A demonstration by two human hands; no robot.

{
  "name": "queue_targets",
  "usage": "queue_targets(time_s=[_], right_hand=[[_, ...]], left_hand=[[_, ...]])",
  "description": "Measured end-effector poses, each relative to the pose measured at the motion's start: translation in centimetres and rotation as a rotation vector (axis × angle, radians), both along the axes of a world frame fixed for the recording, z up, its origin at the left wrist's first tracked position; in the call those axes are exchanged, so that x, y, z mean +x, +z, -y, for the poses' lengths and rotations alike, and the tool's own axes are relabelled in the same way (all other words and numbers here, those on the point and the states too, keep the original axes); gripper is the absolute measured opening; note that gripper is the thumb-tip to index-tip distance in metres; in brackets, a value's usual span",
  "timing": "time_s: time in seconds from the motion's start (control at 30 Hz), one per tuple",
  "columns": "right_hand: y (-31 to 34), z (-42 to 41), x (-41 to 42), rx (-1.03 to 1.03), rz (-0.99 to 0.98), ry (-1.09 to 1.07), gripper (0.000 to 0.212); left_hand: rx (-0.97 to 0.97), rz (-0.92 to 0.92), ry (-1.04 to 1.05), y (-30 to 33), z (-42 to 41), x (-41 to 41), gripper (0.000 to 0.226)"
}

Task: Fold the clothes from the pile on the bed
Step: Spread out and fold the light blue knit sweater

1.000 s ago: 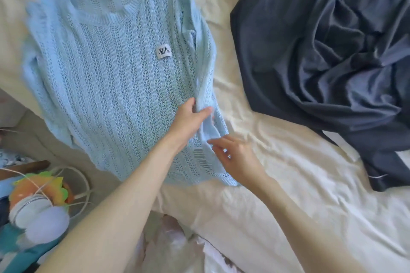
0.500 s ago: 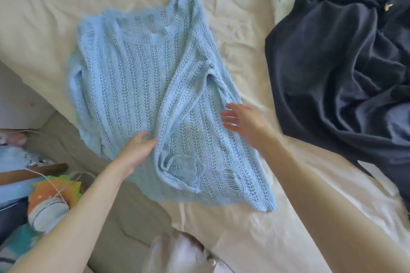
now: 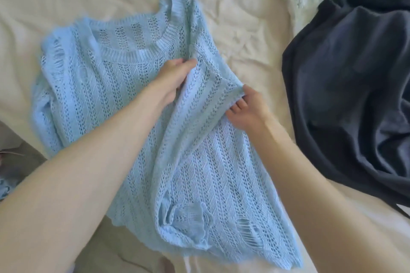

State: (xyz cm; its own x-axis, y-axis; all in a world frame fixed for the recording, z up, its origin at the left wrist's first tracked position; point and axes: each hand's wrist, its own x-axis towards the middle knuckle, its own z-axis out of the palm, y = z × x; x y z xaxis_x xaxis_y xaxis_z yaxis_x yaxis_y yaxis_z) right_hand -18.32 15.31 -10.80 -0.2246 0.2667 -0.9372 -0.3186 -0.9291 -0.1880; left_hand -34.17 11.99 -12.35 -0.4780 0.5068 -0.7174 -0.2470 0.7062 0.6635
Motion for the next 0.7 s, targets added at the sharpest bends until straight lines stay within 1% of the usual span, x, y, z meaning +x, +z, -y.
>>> queue_targets(time_s=[0.03,0.07,0.13,0.17,0.2,0.23,0.27,0.33,0.37,0.4,0.43,0.5,0.53,0.6,0.63,0.7], right_hand=[[0.3,-1.0,0.6,-0.013,0.022,-0.008,0.022],[0.5,-1.9,1.2,-0.031,0.036,-0.009,0.019],[0.5,-3.7,2.3,-0.069,0.063,0.02,0.013],[0.3,-4.5,2.6,-0.07,0.085,0.052,0.012],[0.1,-5.0,2.9,-0.052,0.115,0.086,0.011],[-0.3,-5.5,3.1,-0.026,0.15,0.116,0.011],[-0.6,-5.7,3.2,0.0,0.175,0.13,0.012],[-1.2,-5.9,3.2,0.039,0.184,0.097,0.015],[-1.6,-5.9,3.2,0.064,0.177,0.053,0.017],[-1.9,-5.9,3.2,0.104,0.166,0.013,0.018],[-2.1,-5.8,3.2,0.158,0.164,0.002,0.018],[-2.1,-5.3,3.3,0.271,0.188,0.062,0.021],[-2.2,-5.0,3.4,0.305,0.207,0.11,0.025],[-2.4,-4.0,3.6,0.35,0.269,0.25,0.033],[-2.6,-3.5,3.7,0.369,0.324,0.335,0.034],[-2.6,-2.9,3.6,0.388,0.403,0.451,0.021]], left_hand=[[-0.016,0.04,0.01,0.2,-1.1,0.0,0.016],[-0.027,0.091,0.016,0.2,-2.1,-0.1,0.023],[-0.038,0.156,0.037,0.0,-4.1,0.0,0.052],[-0.029,0.164,0.061,-0.1,-5.0,0.0,0.056],[-0.009,0.15,0.086,-0.3,-5.9,0.0,0.05],[0.009,0.1,0.091,-0.3,-6.6,0.1,0.037],[0.017,0.008,0.061,-0.4,-7.4,0.3,0.026],[0.064,-0.177,-0.041,0.0,-9.0,0.5,0.017],[0.105,-0.224,-0.072,0.4,-9.8,0.7,0.013],[0.159,-0.224,-0.087,0.8,-10.6,0.8,0.01],[0.2,-0.169,-0.084,1.0,-11.3,0.8,0.012],[0.223,-0.011,-0.055,1.0,-11.6,1.0,0.036],[0.201,0.02,-0.065,0.6,-11.2,1.3,0.044],[0.144,-0.065,-0.11,-0.6,-9.6,1.7,0.044],[0.124,-0.128,-0.128,-1.0,-8.7,1.8,0.044],[0.075,-0.228,-0.169,-1.5,-7.4,1.9,0.042]])
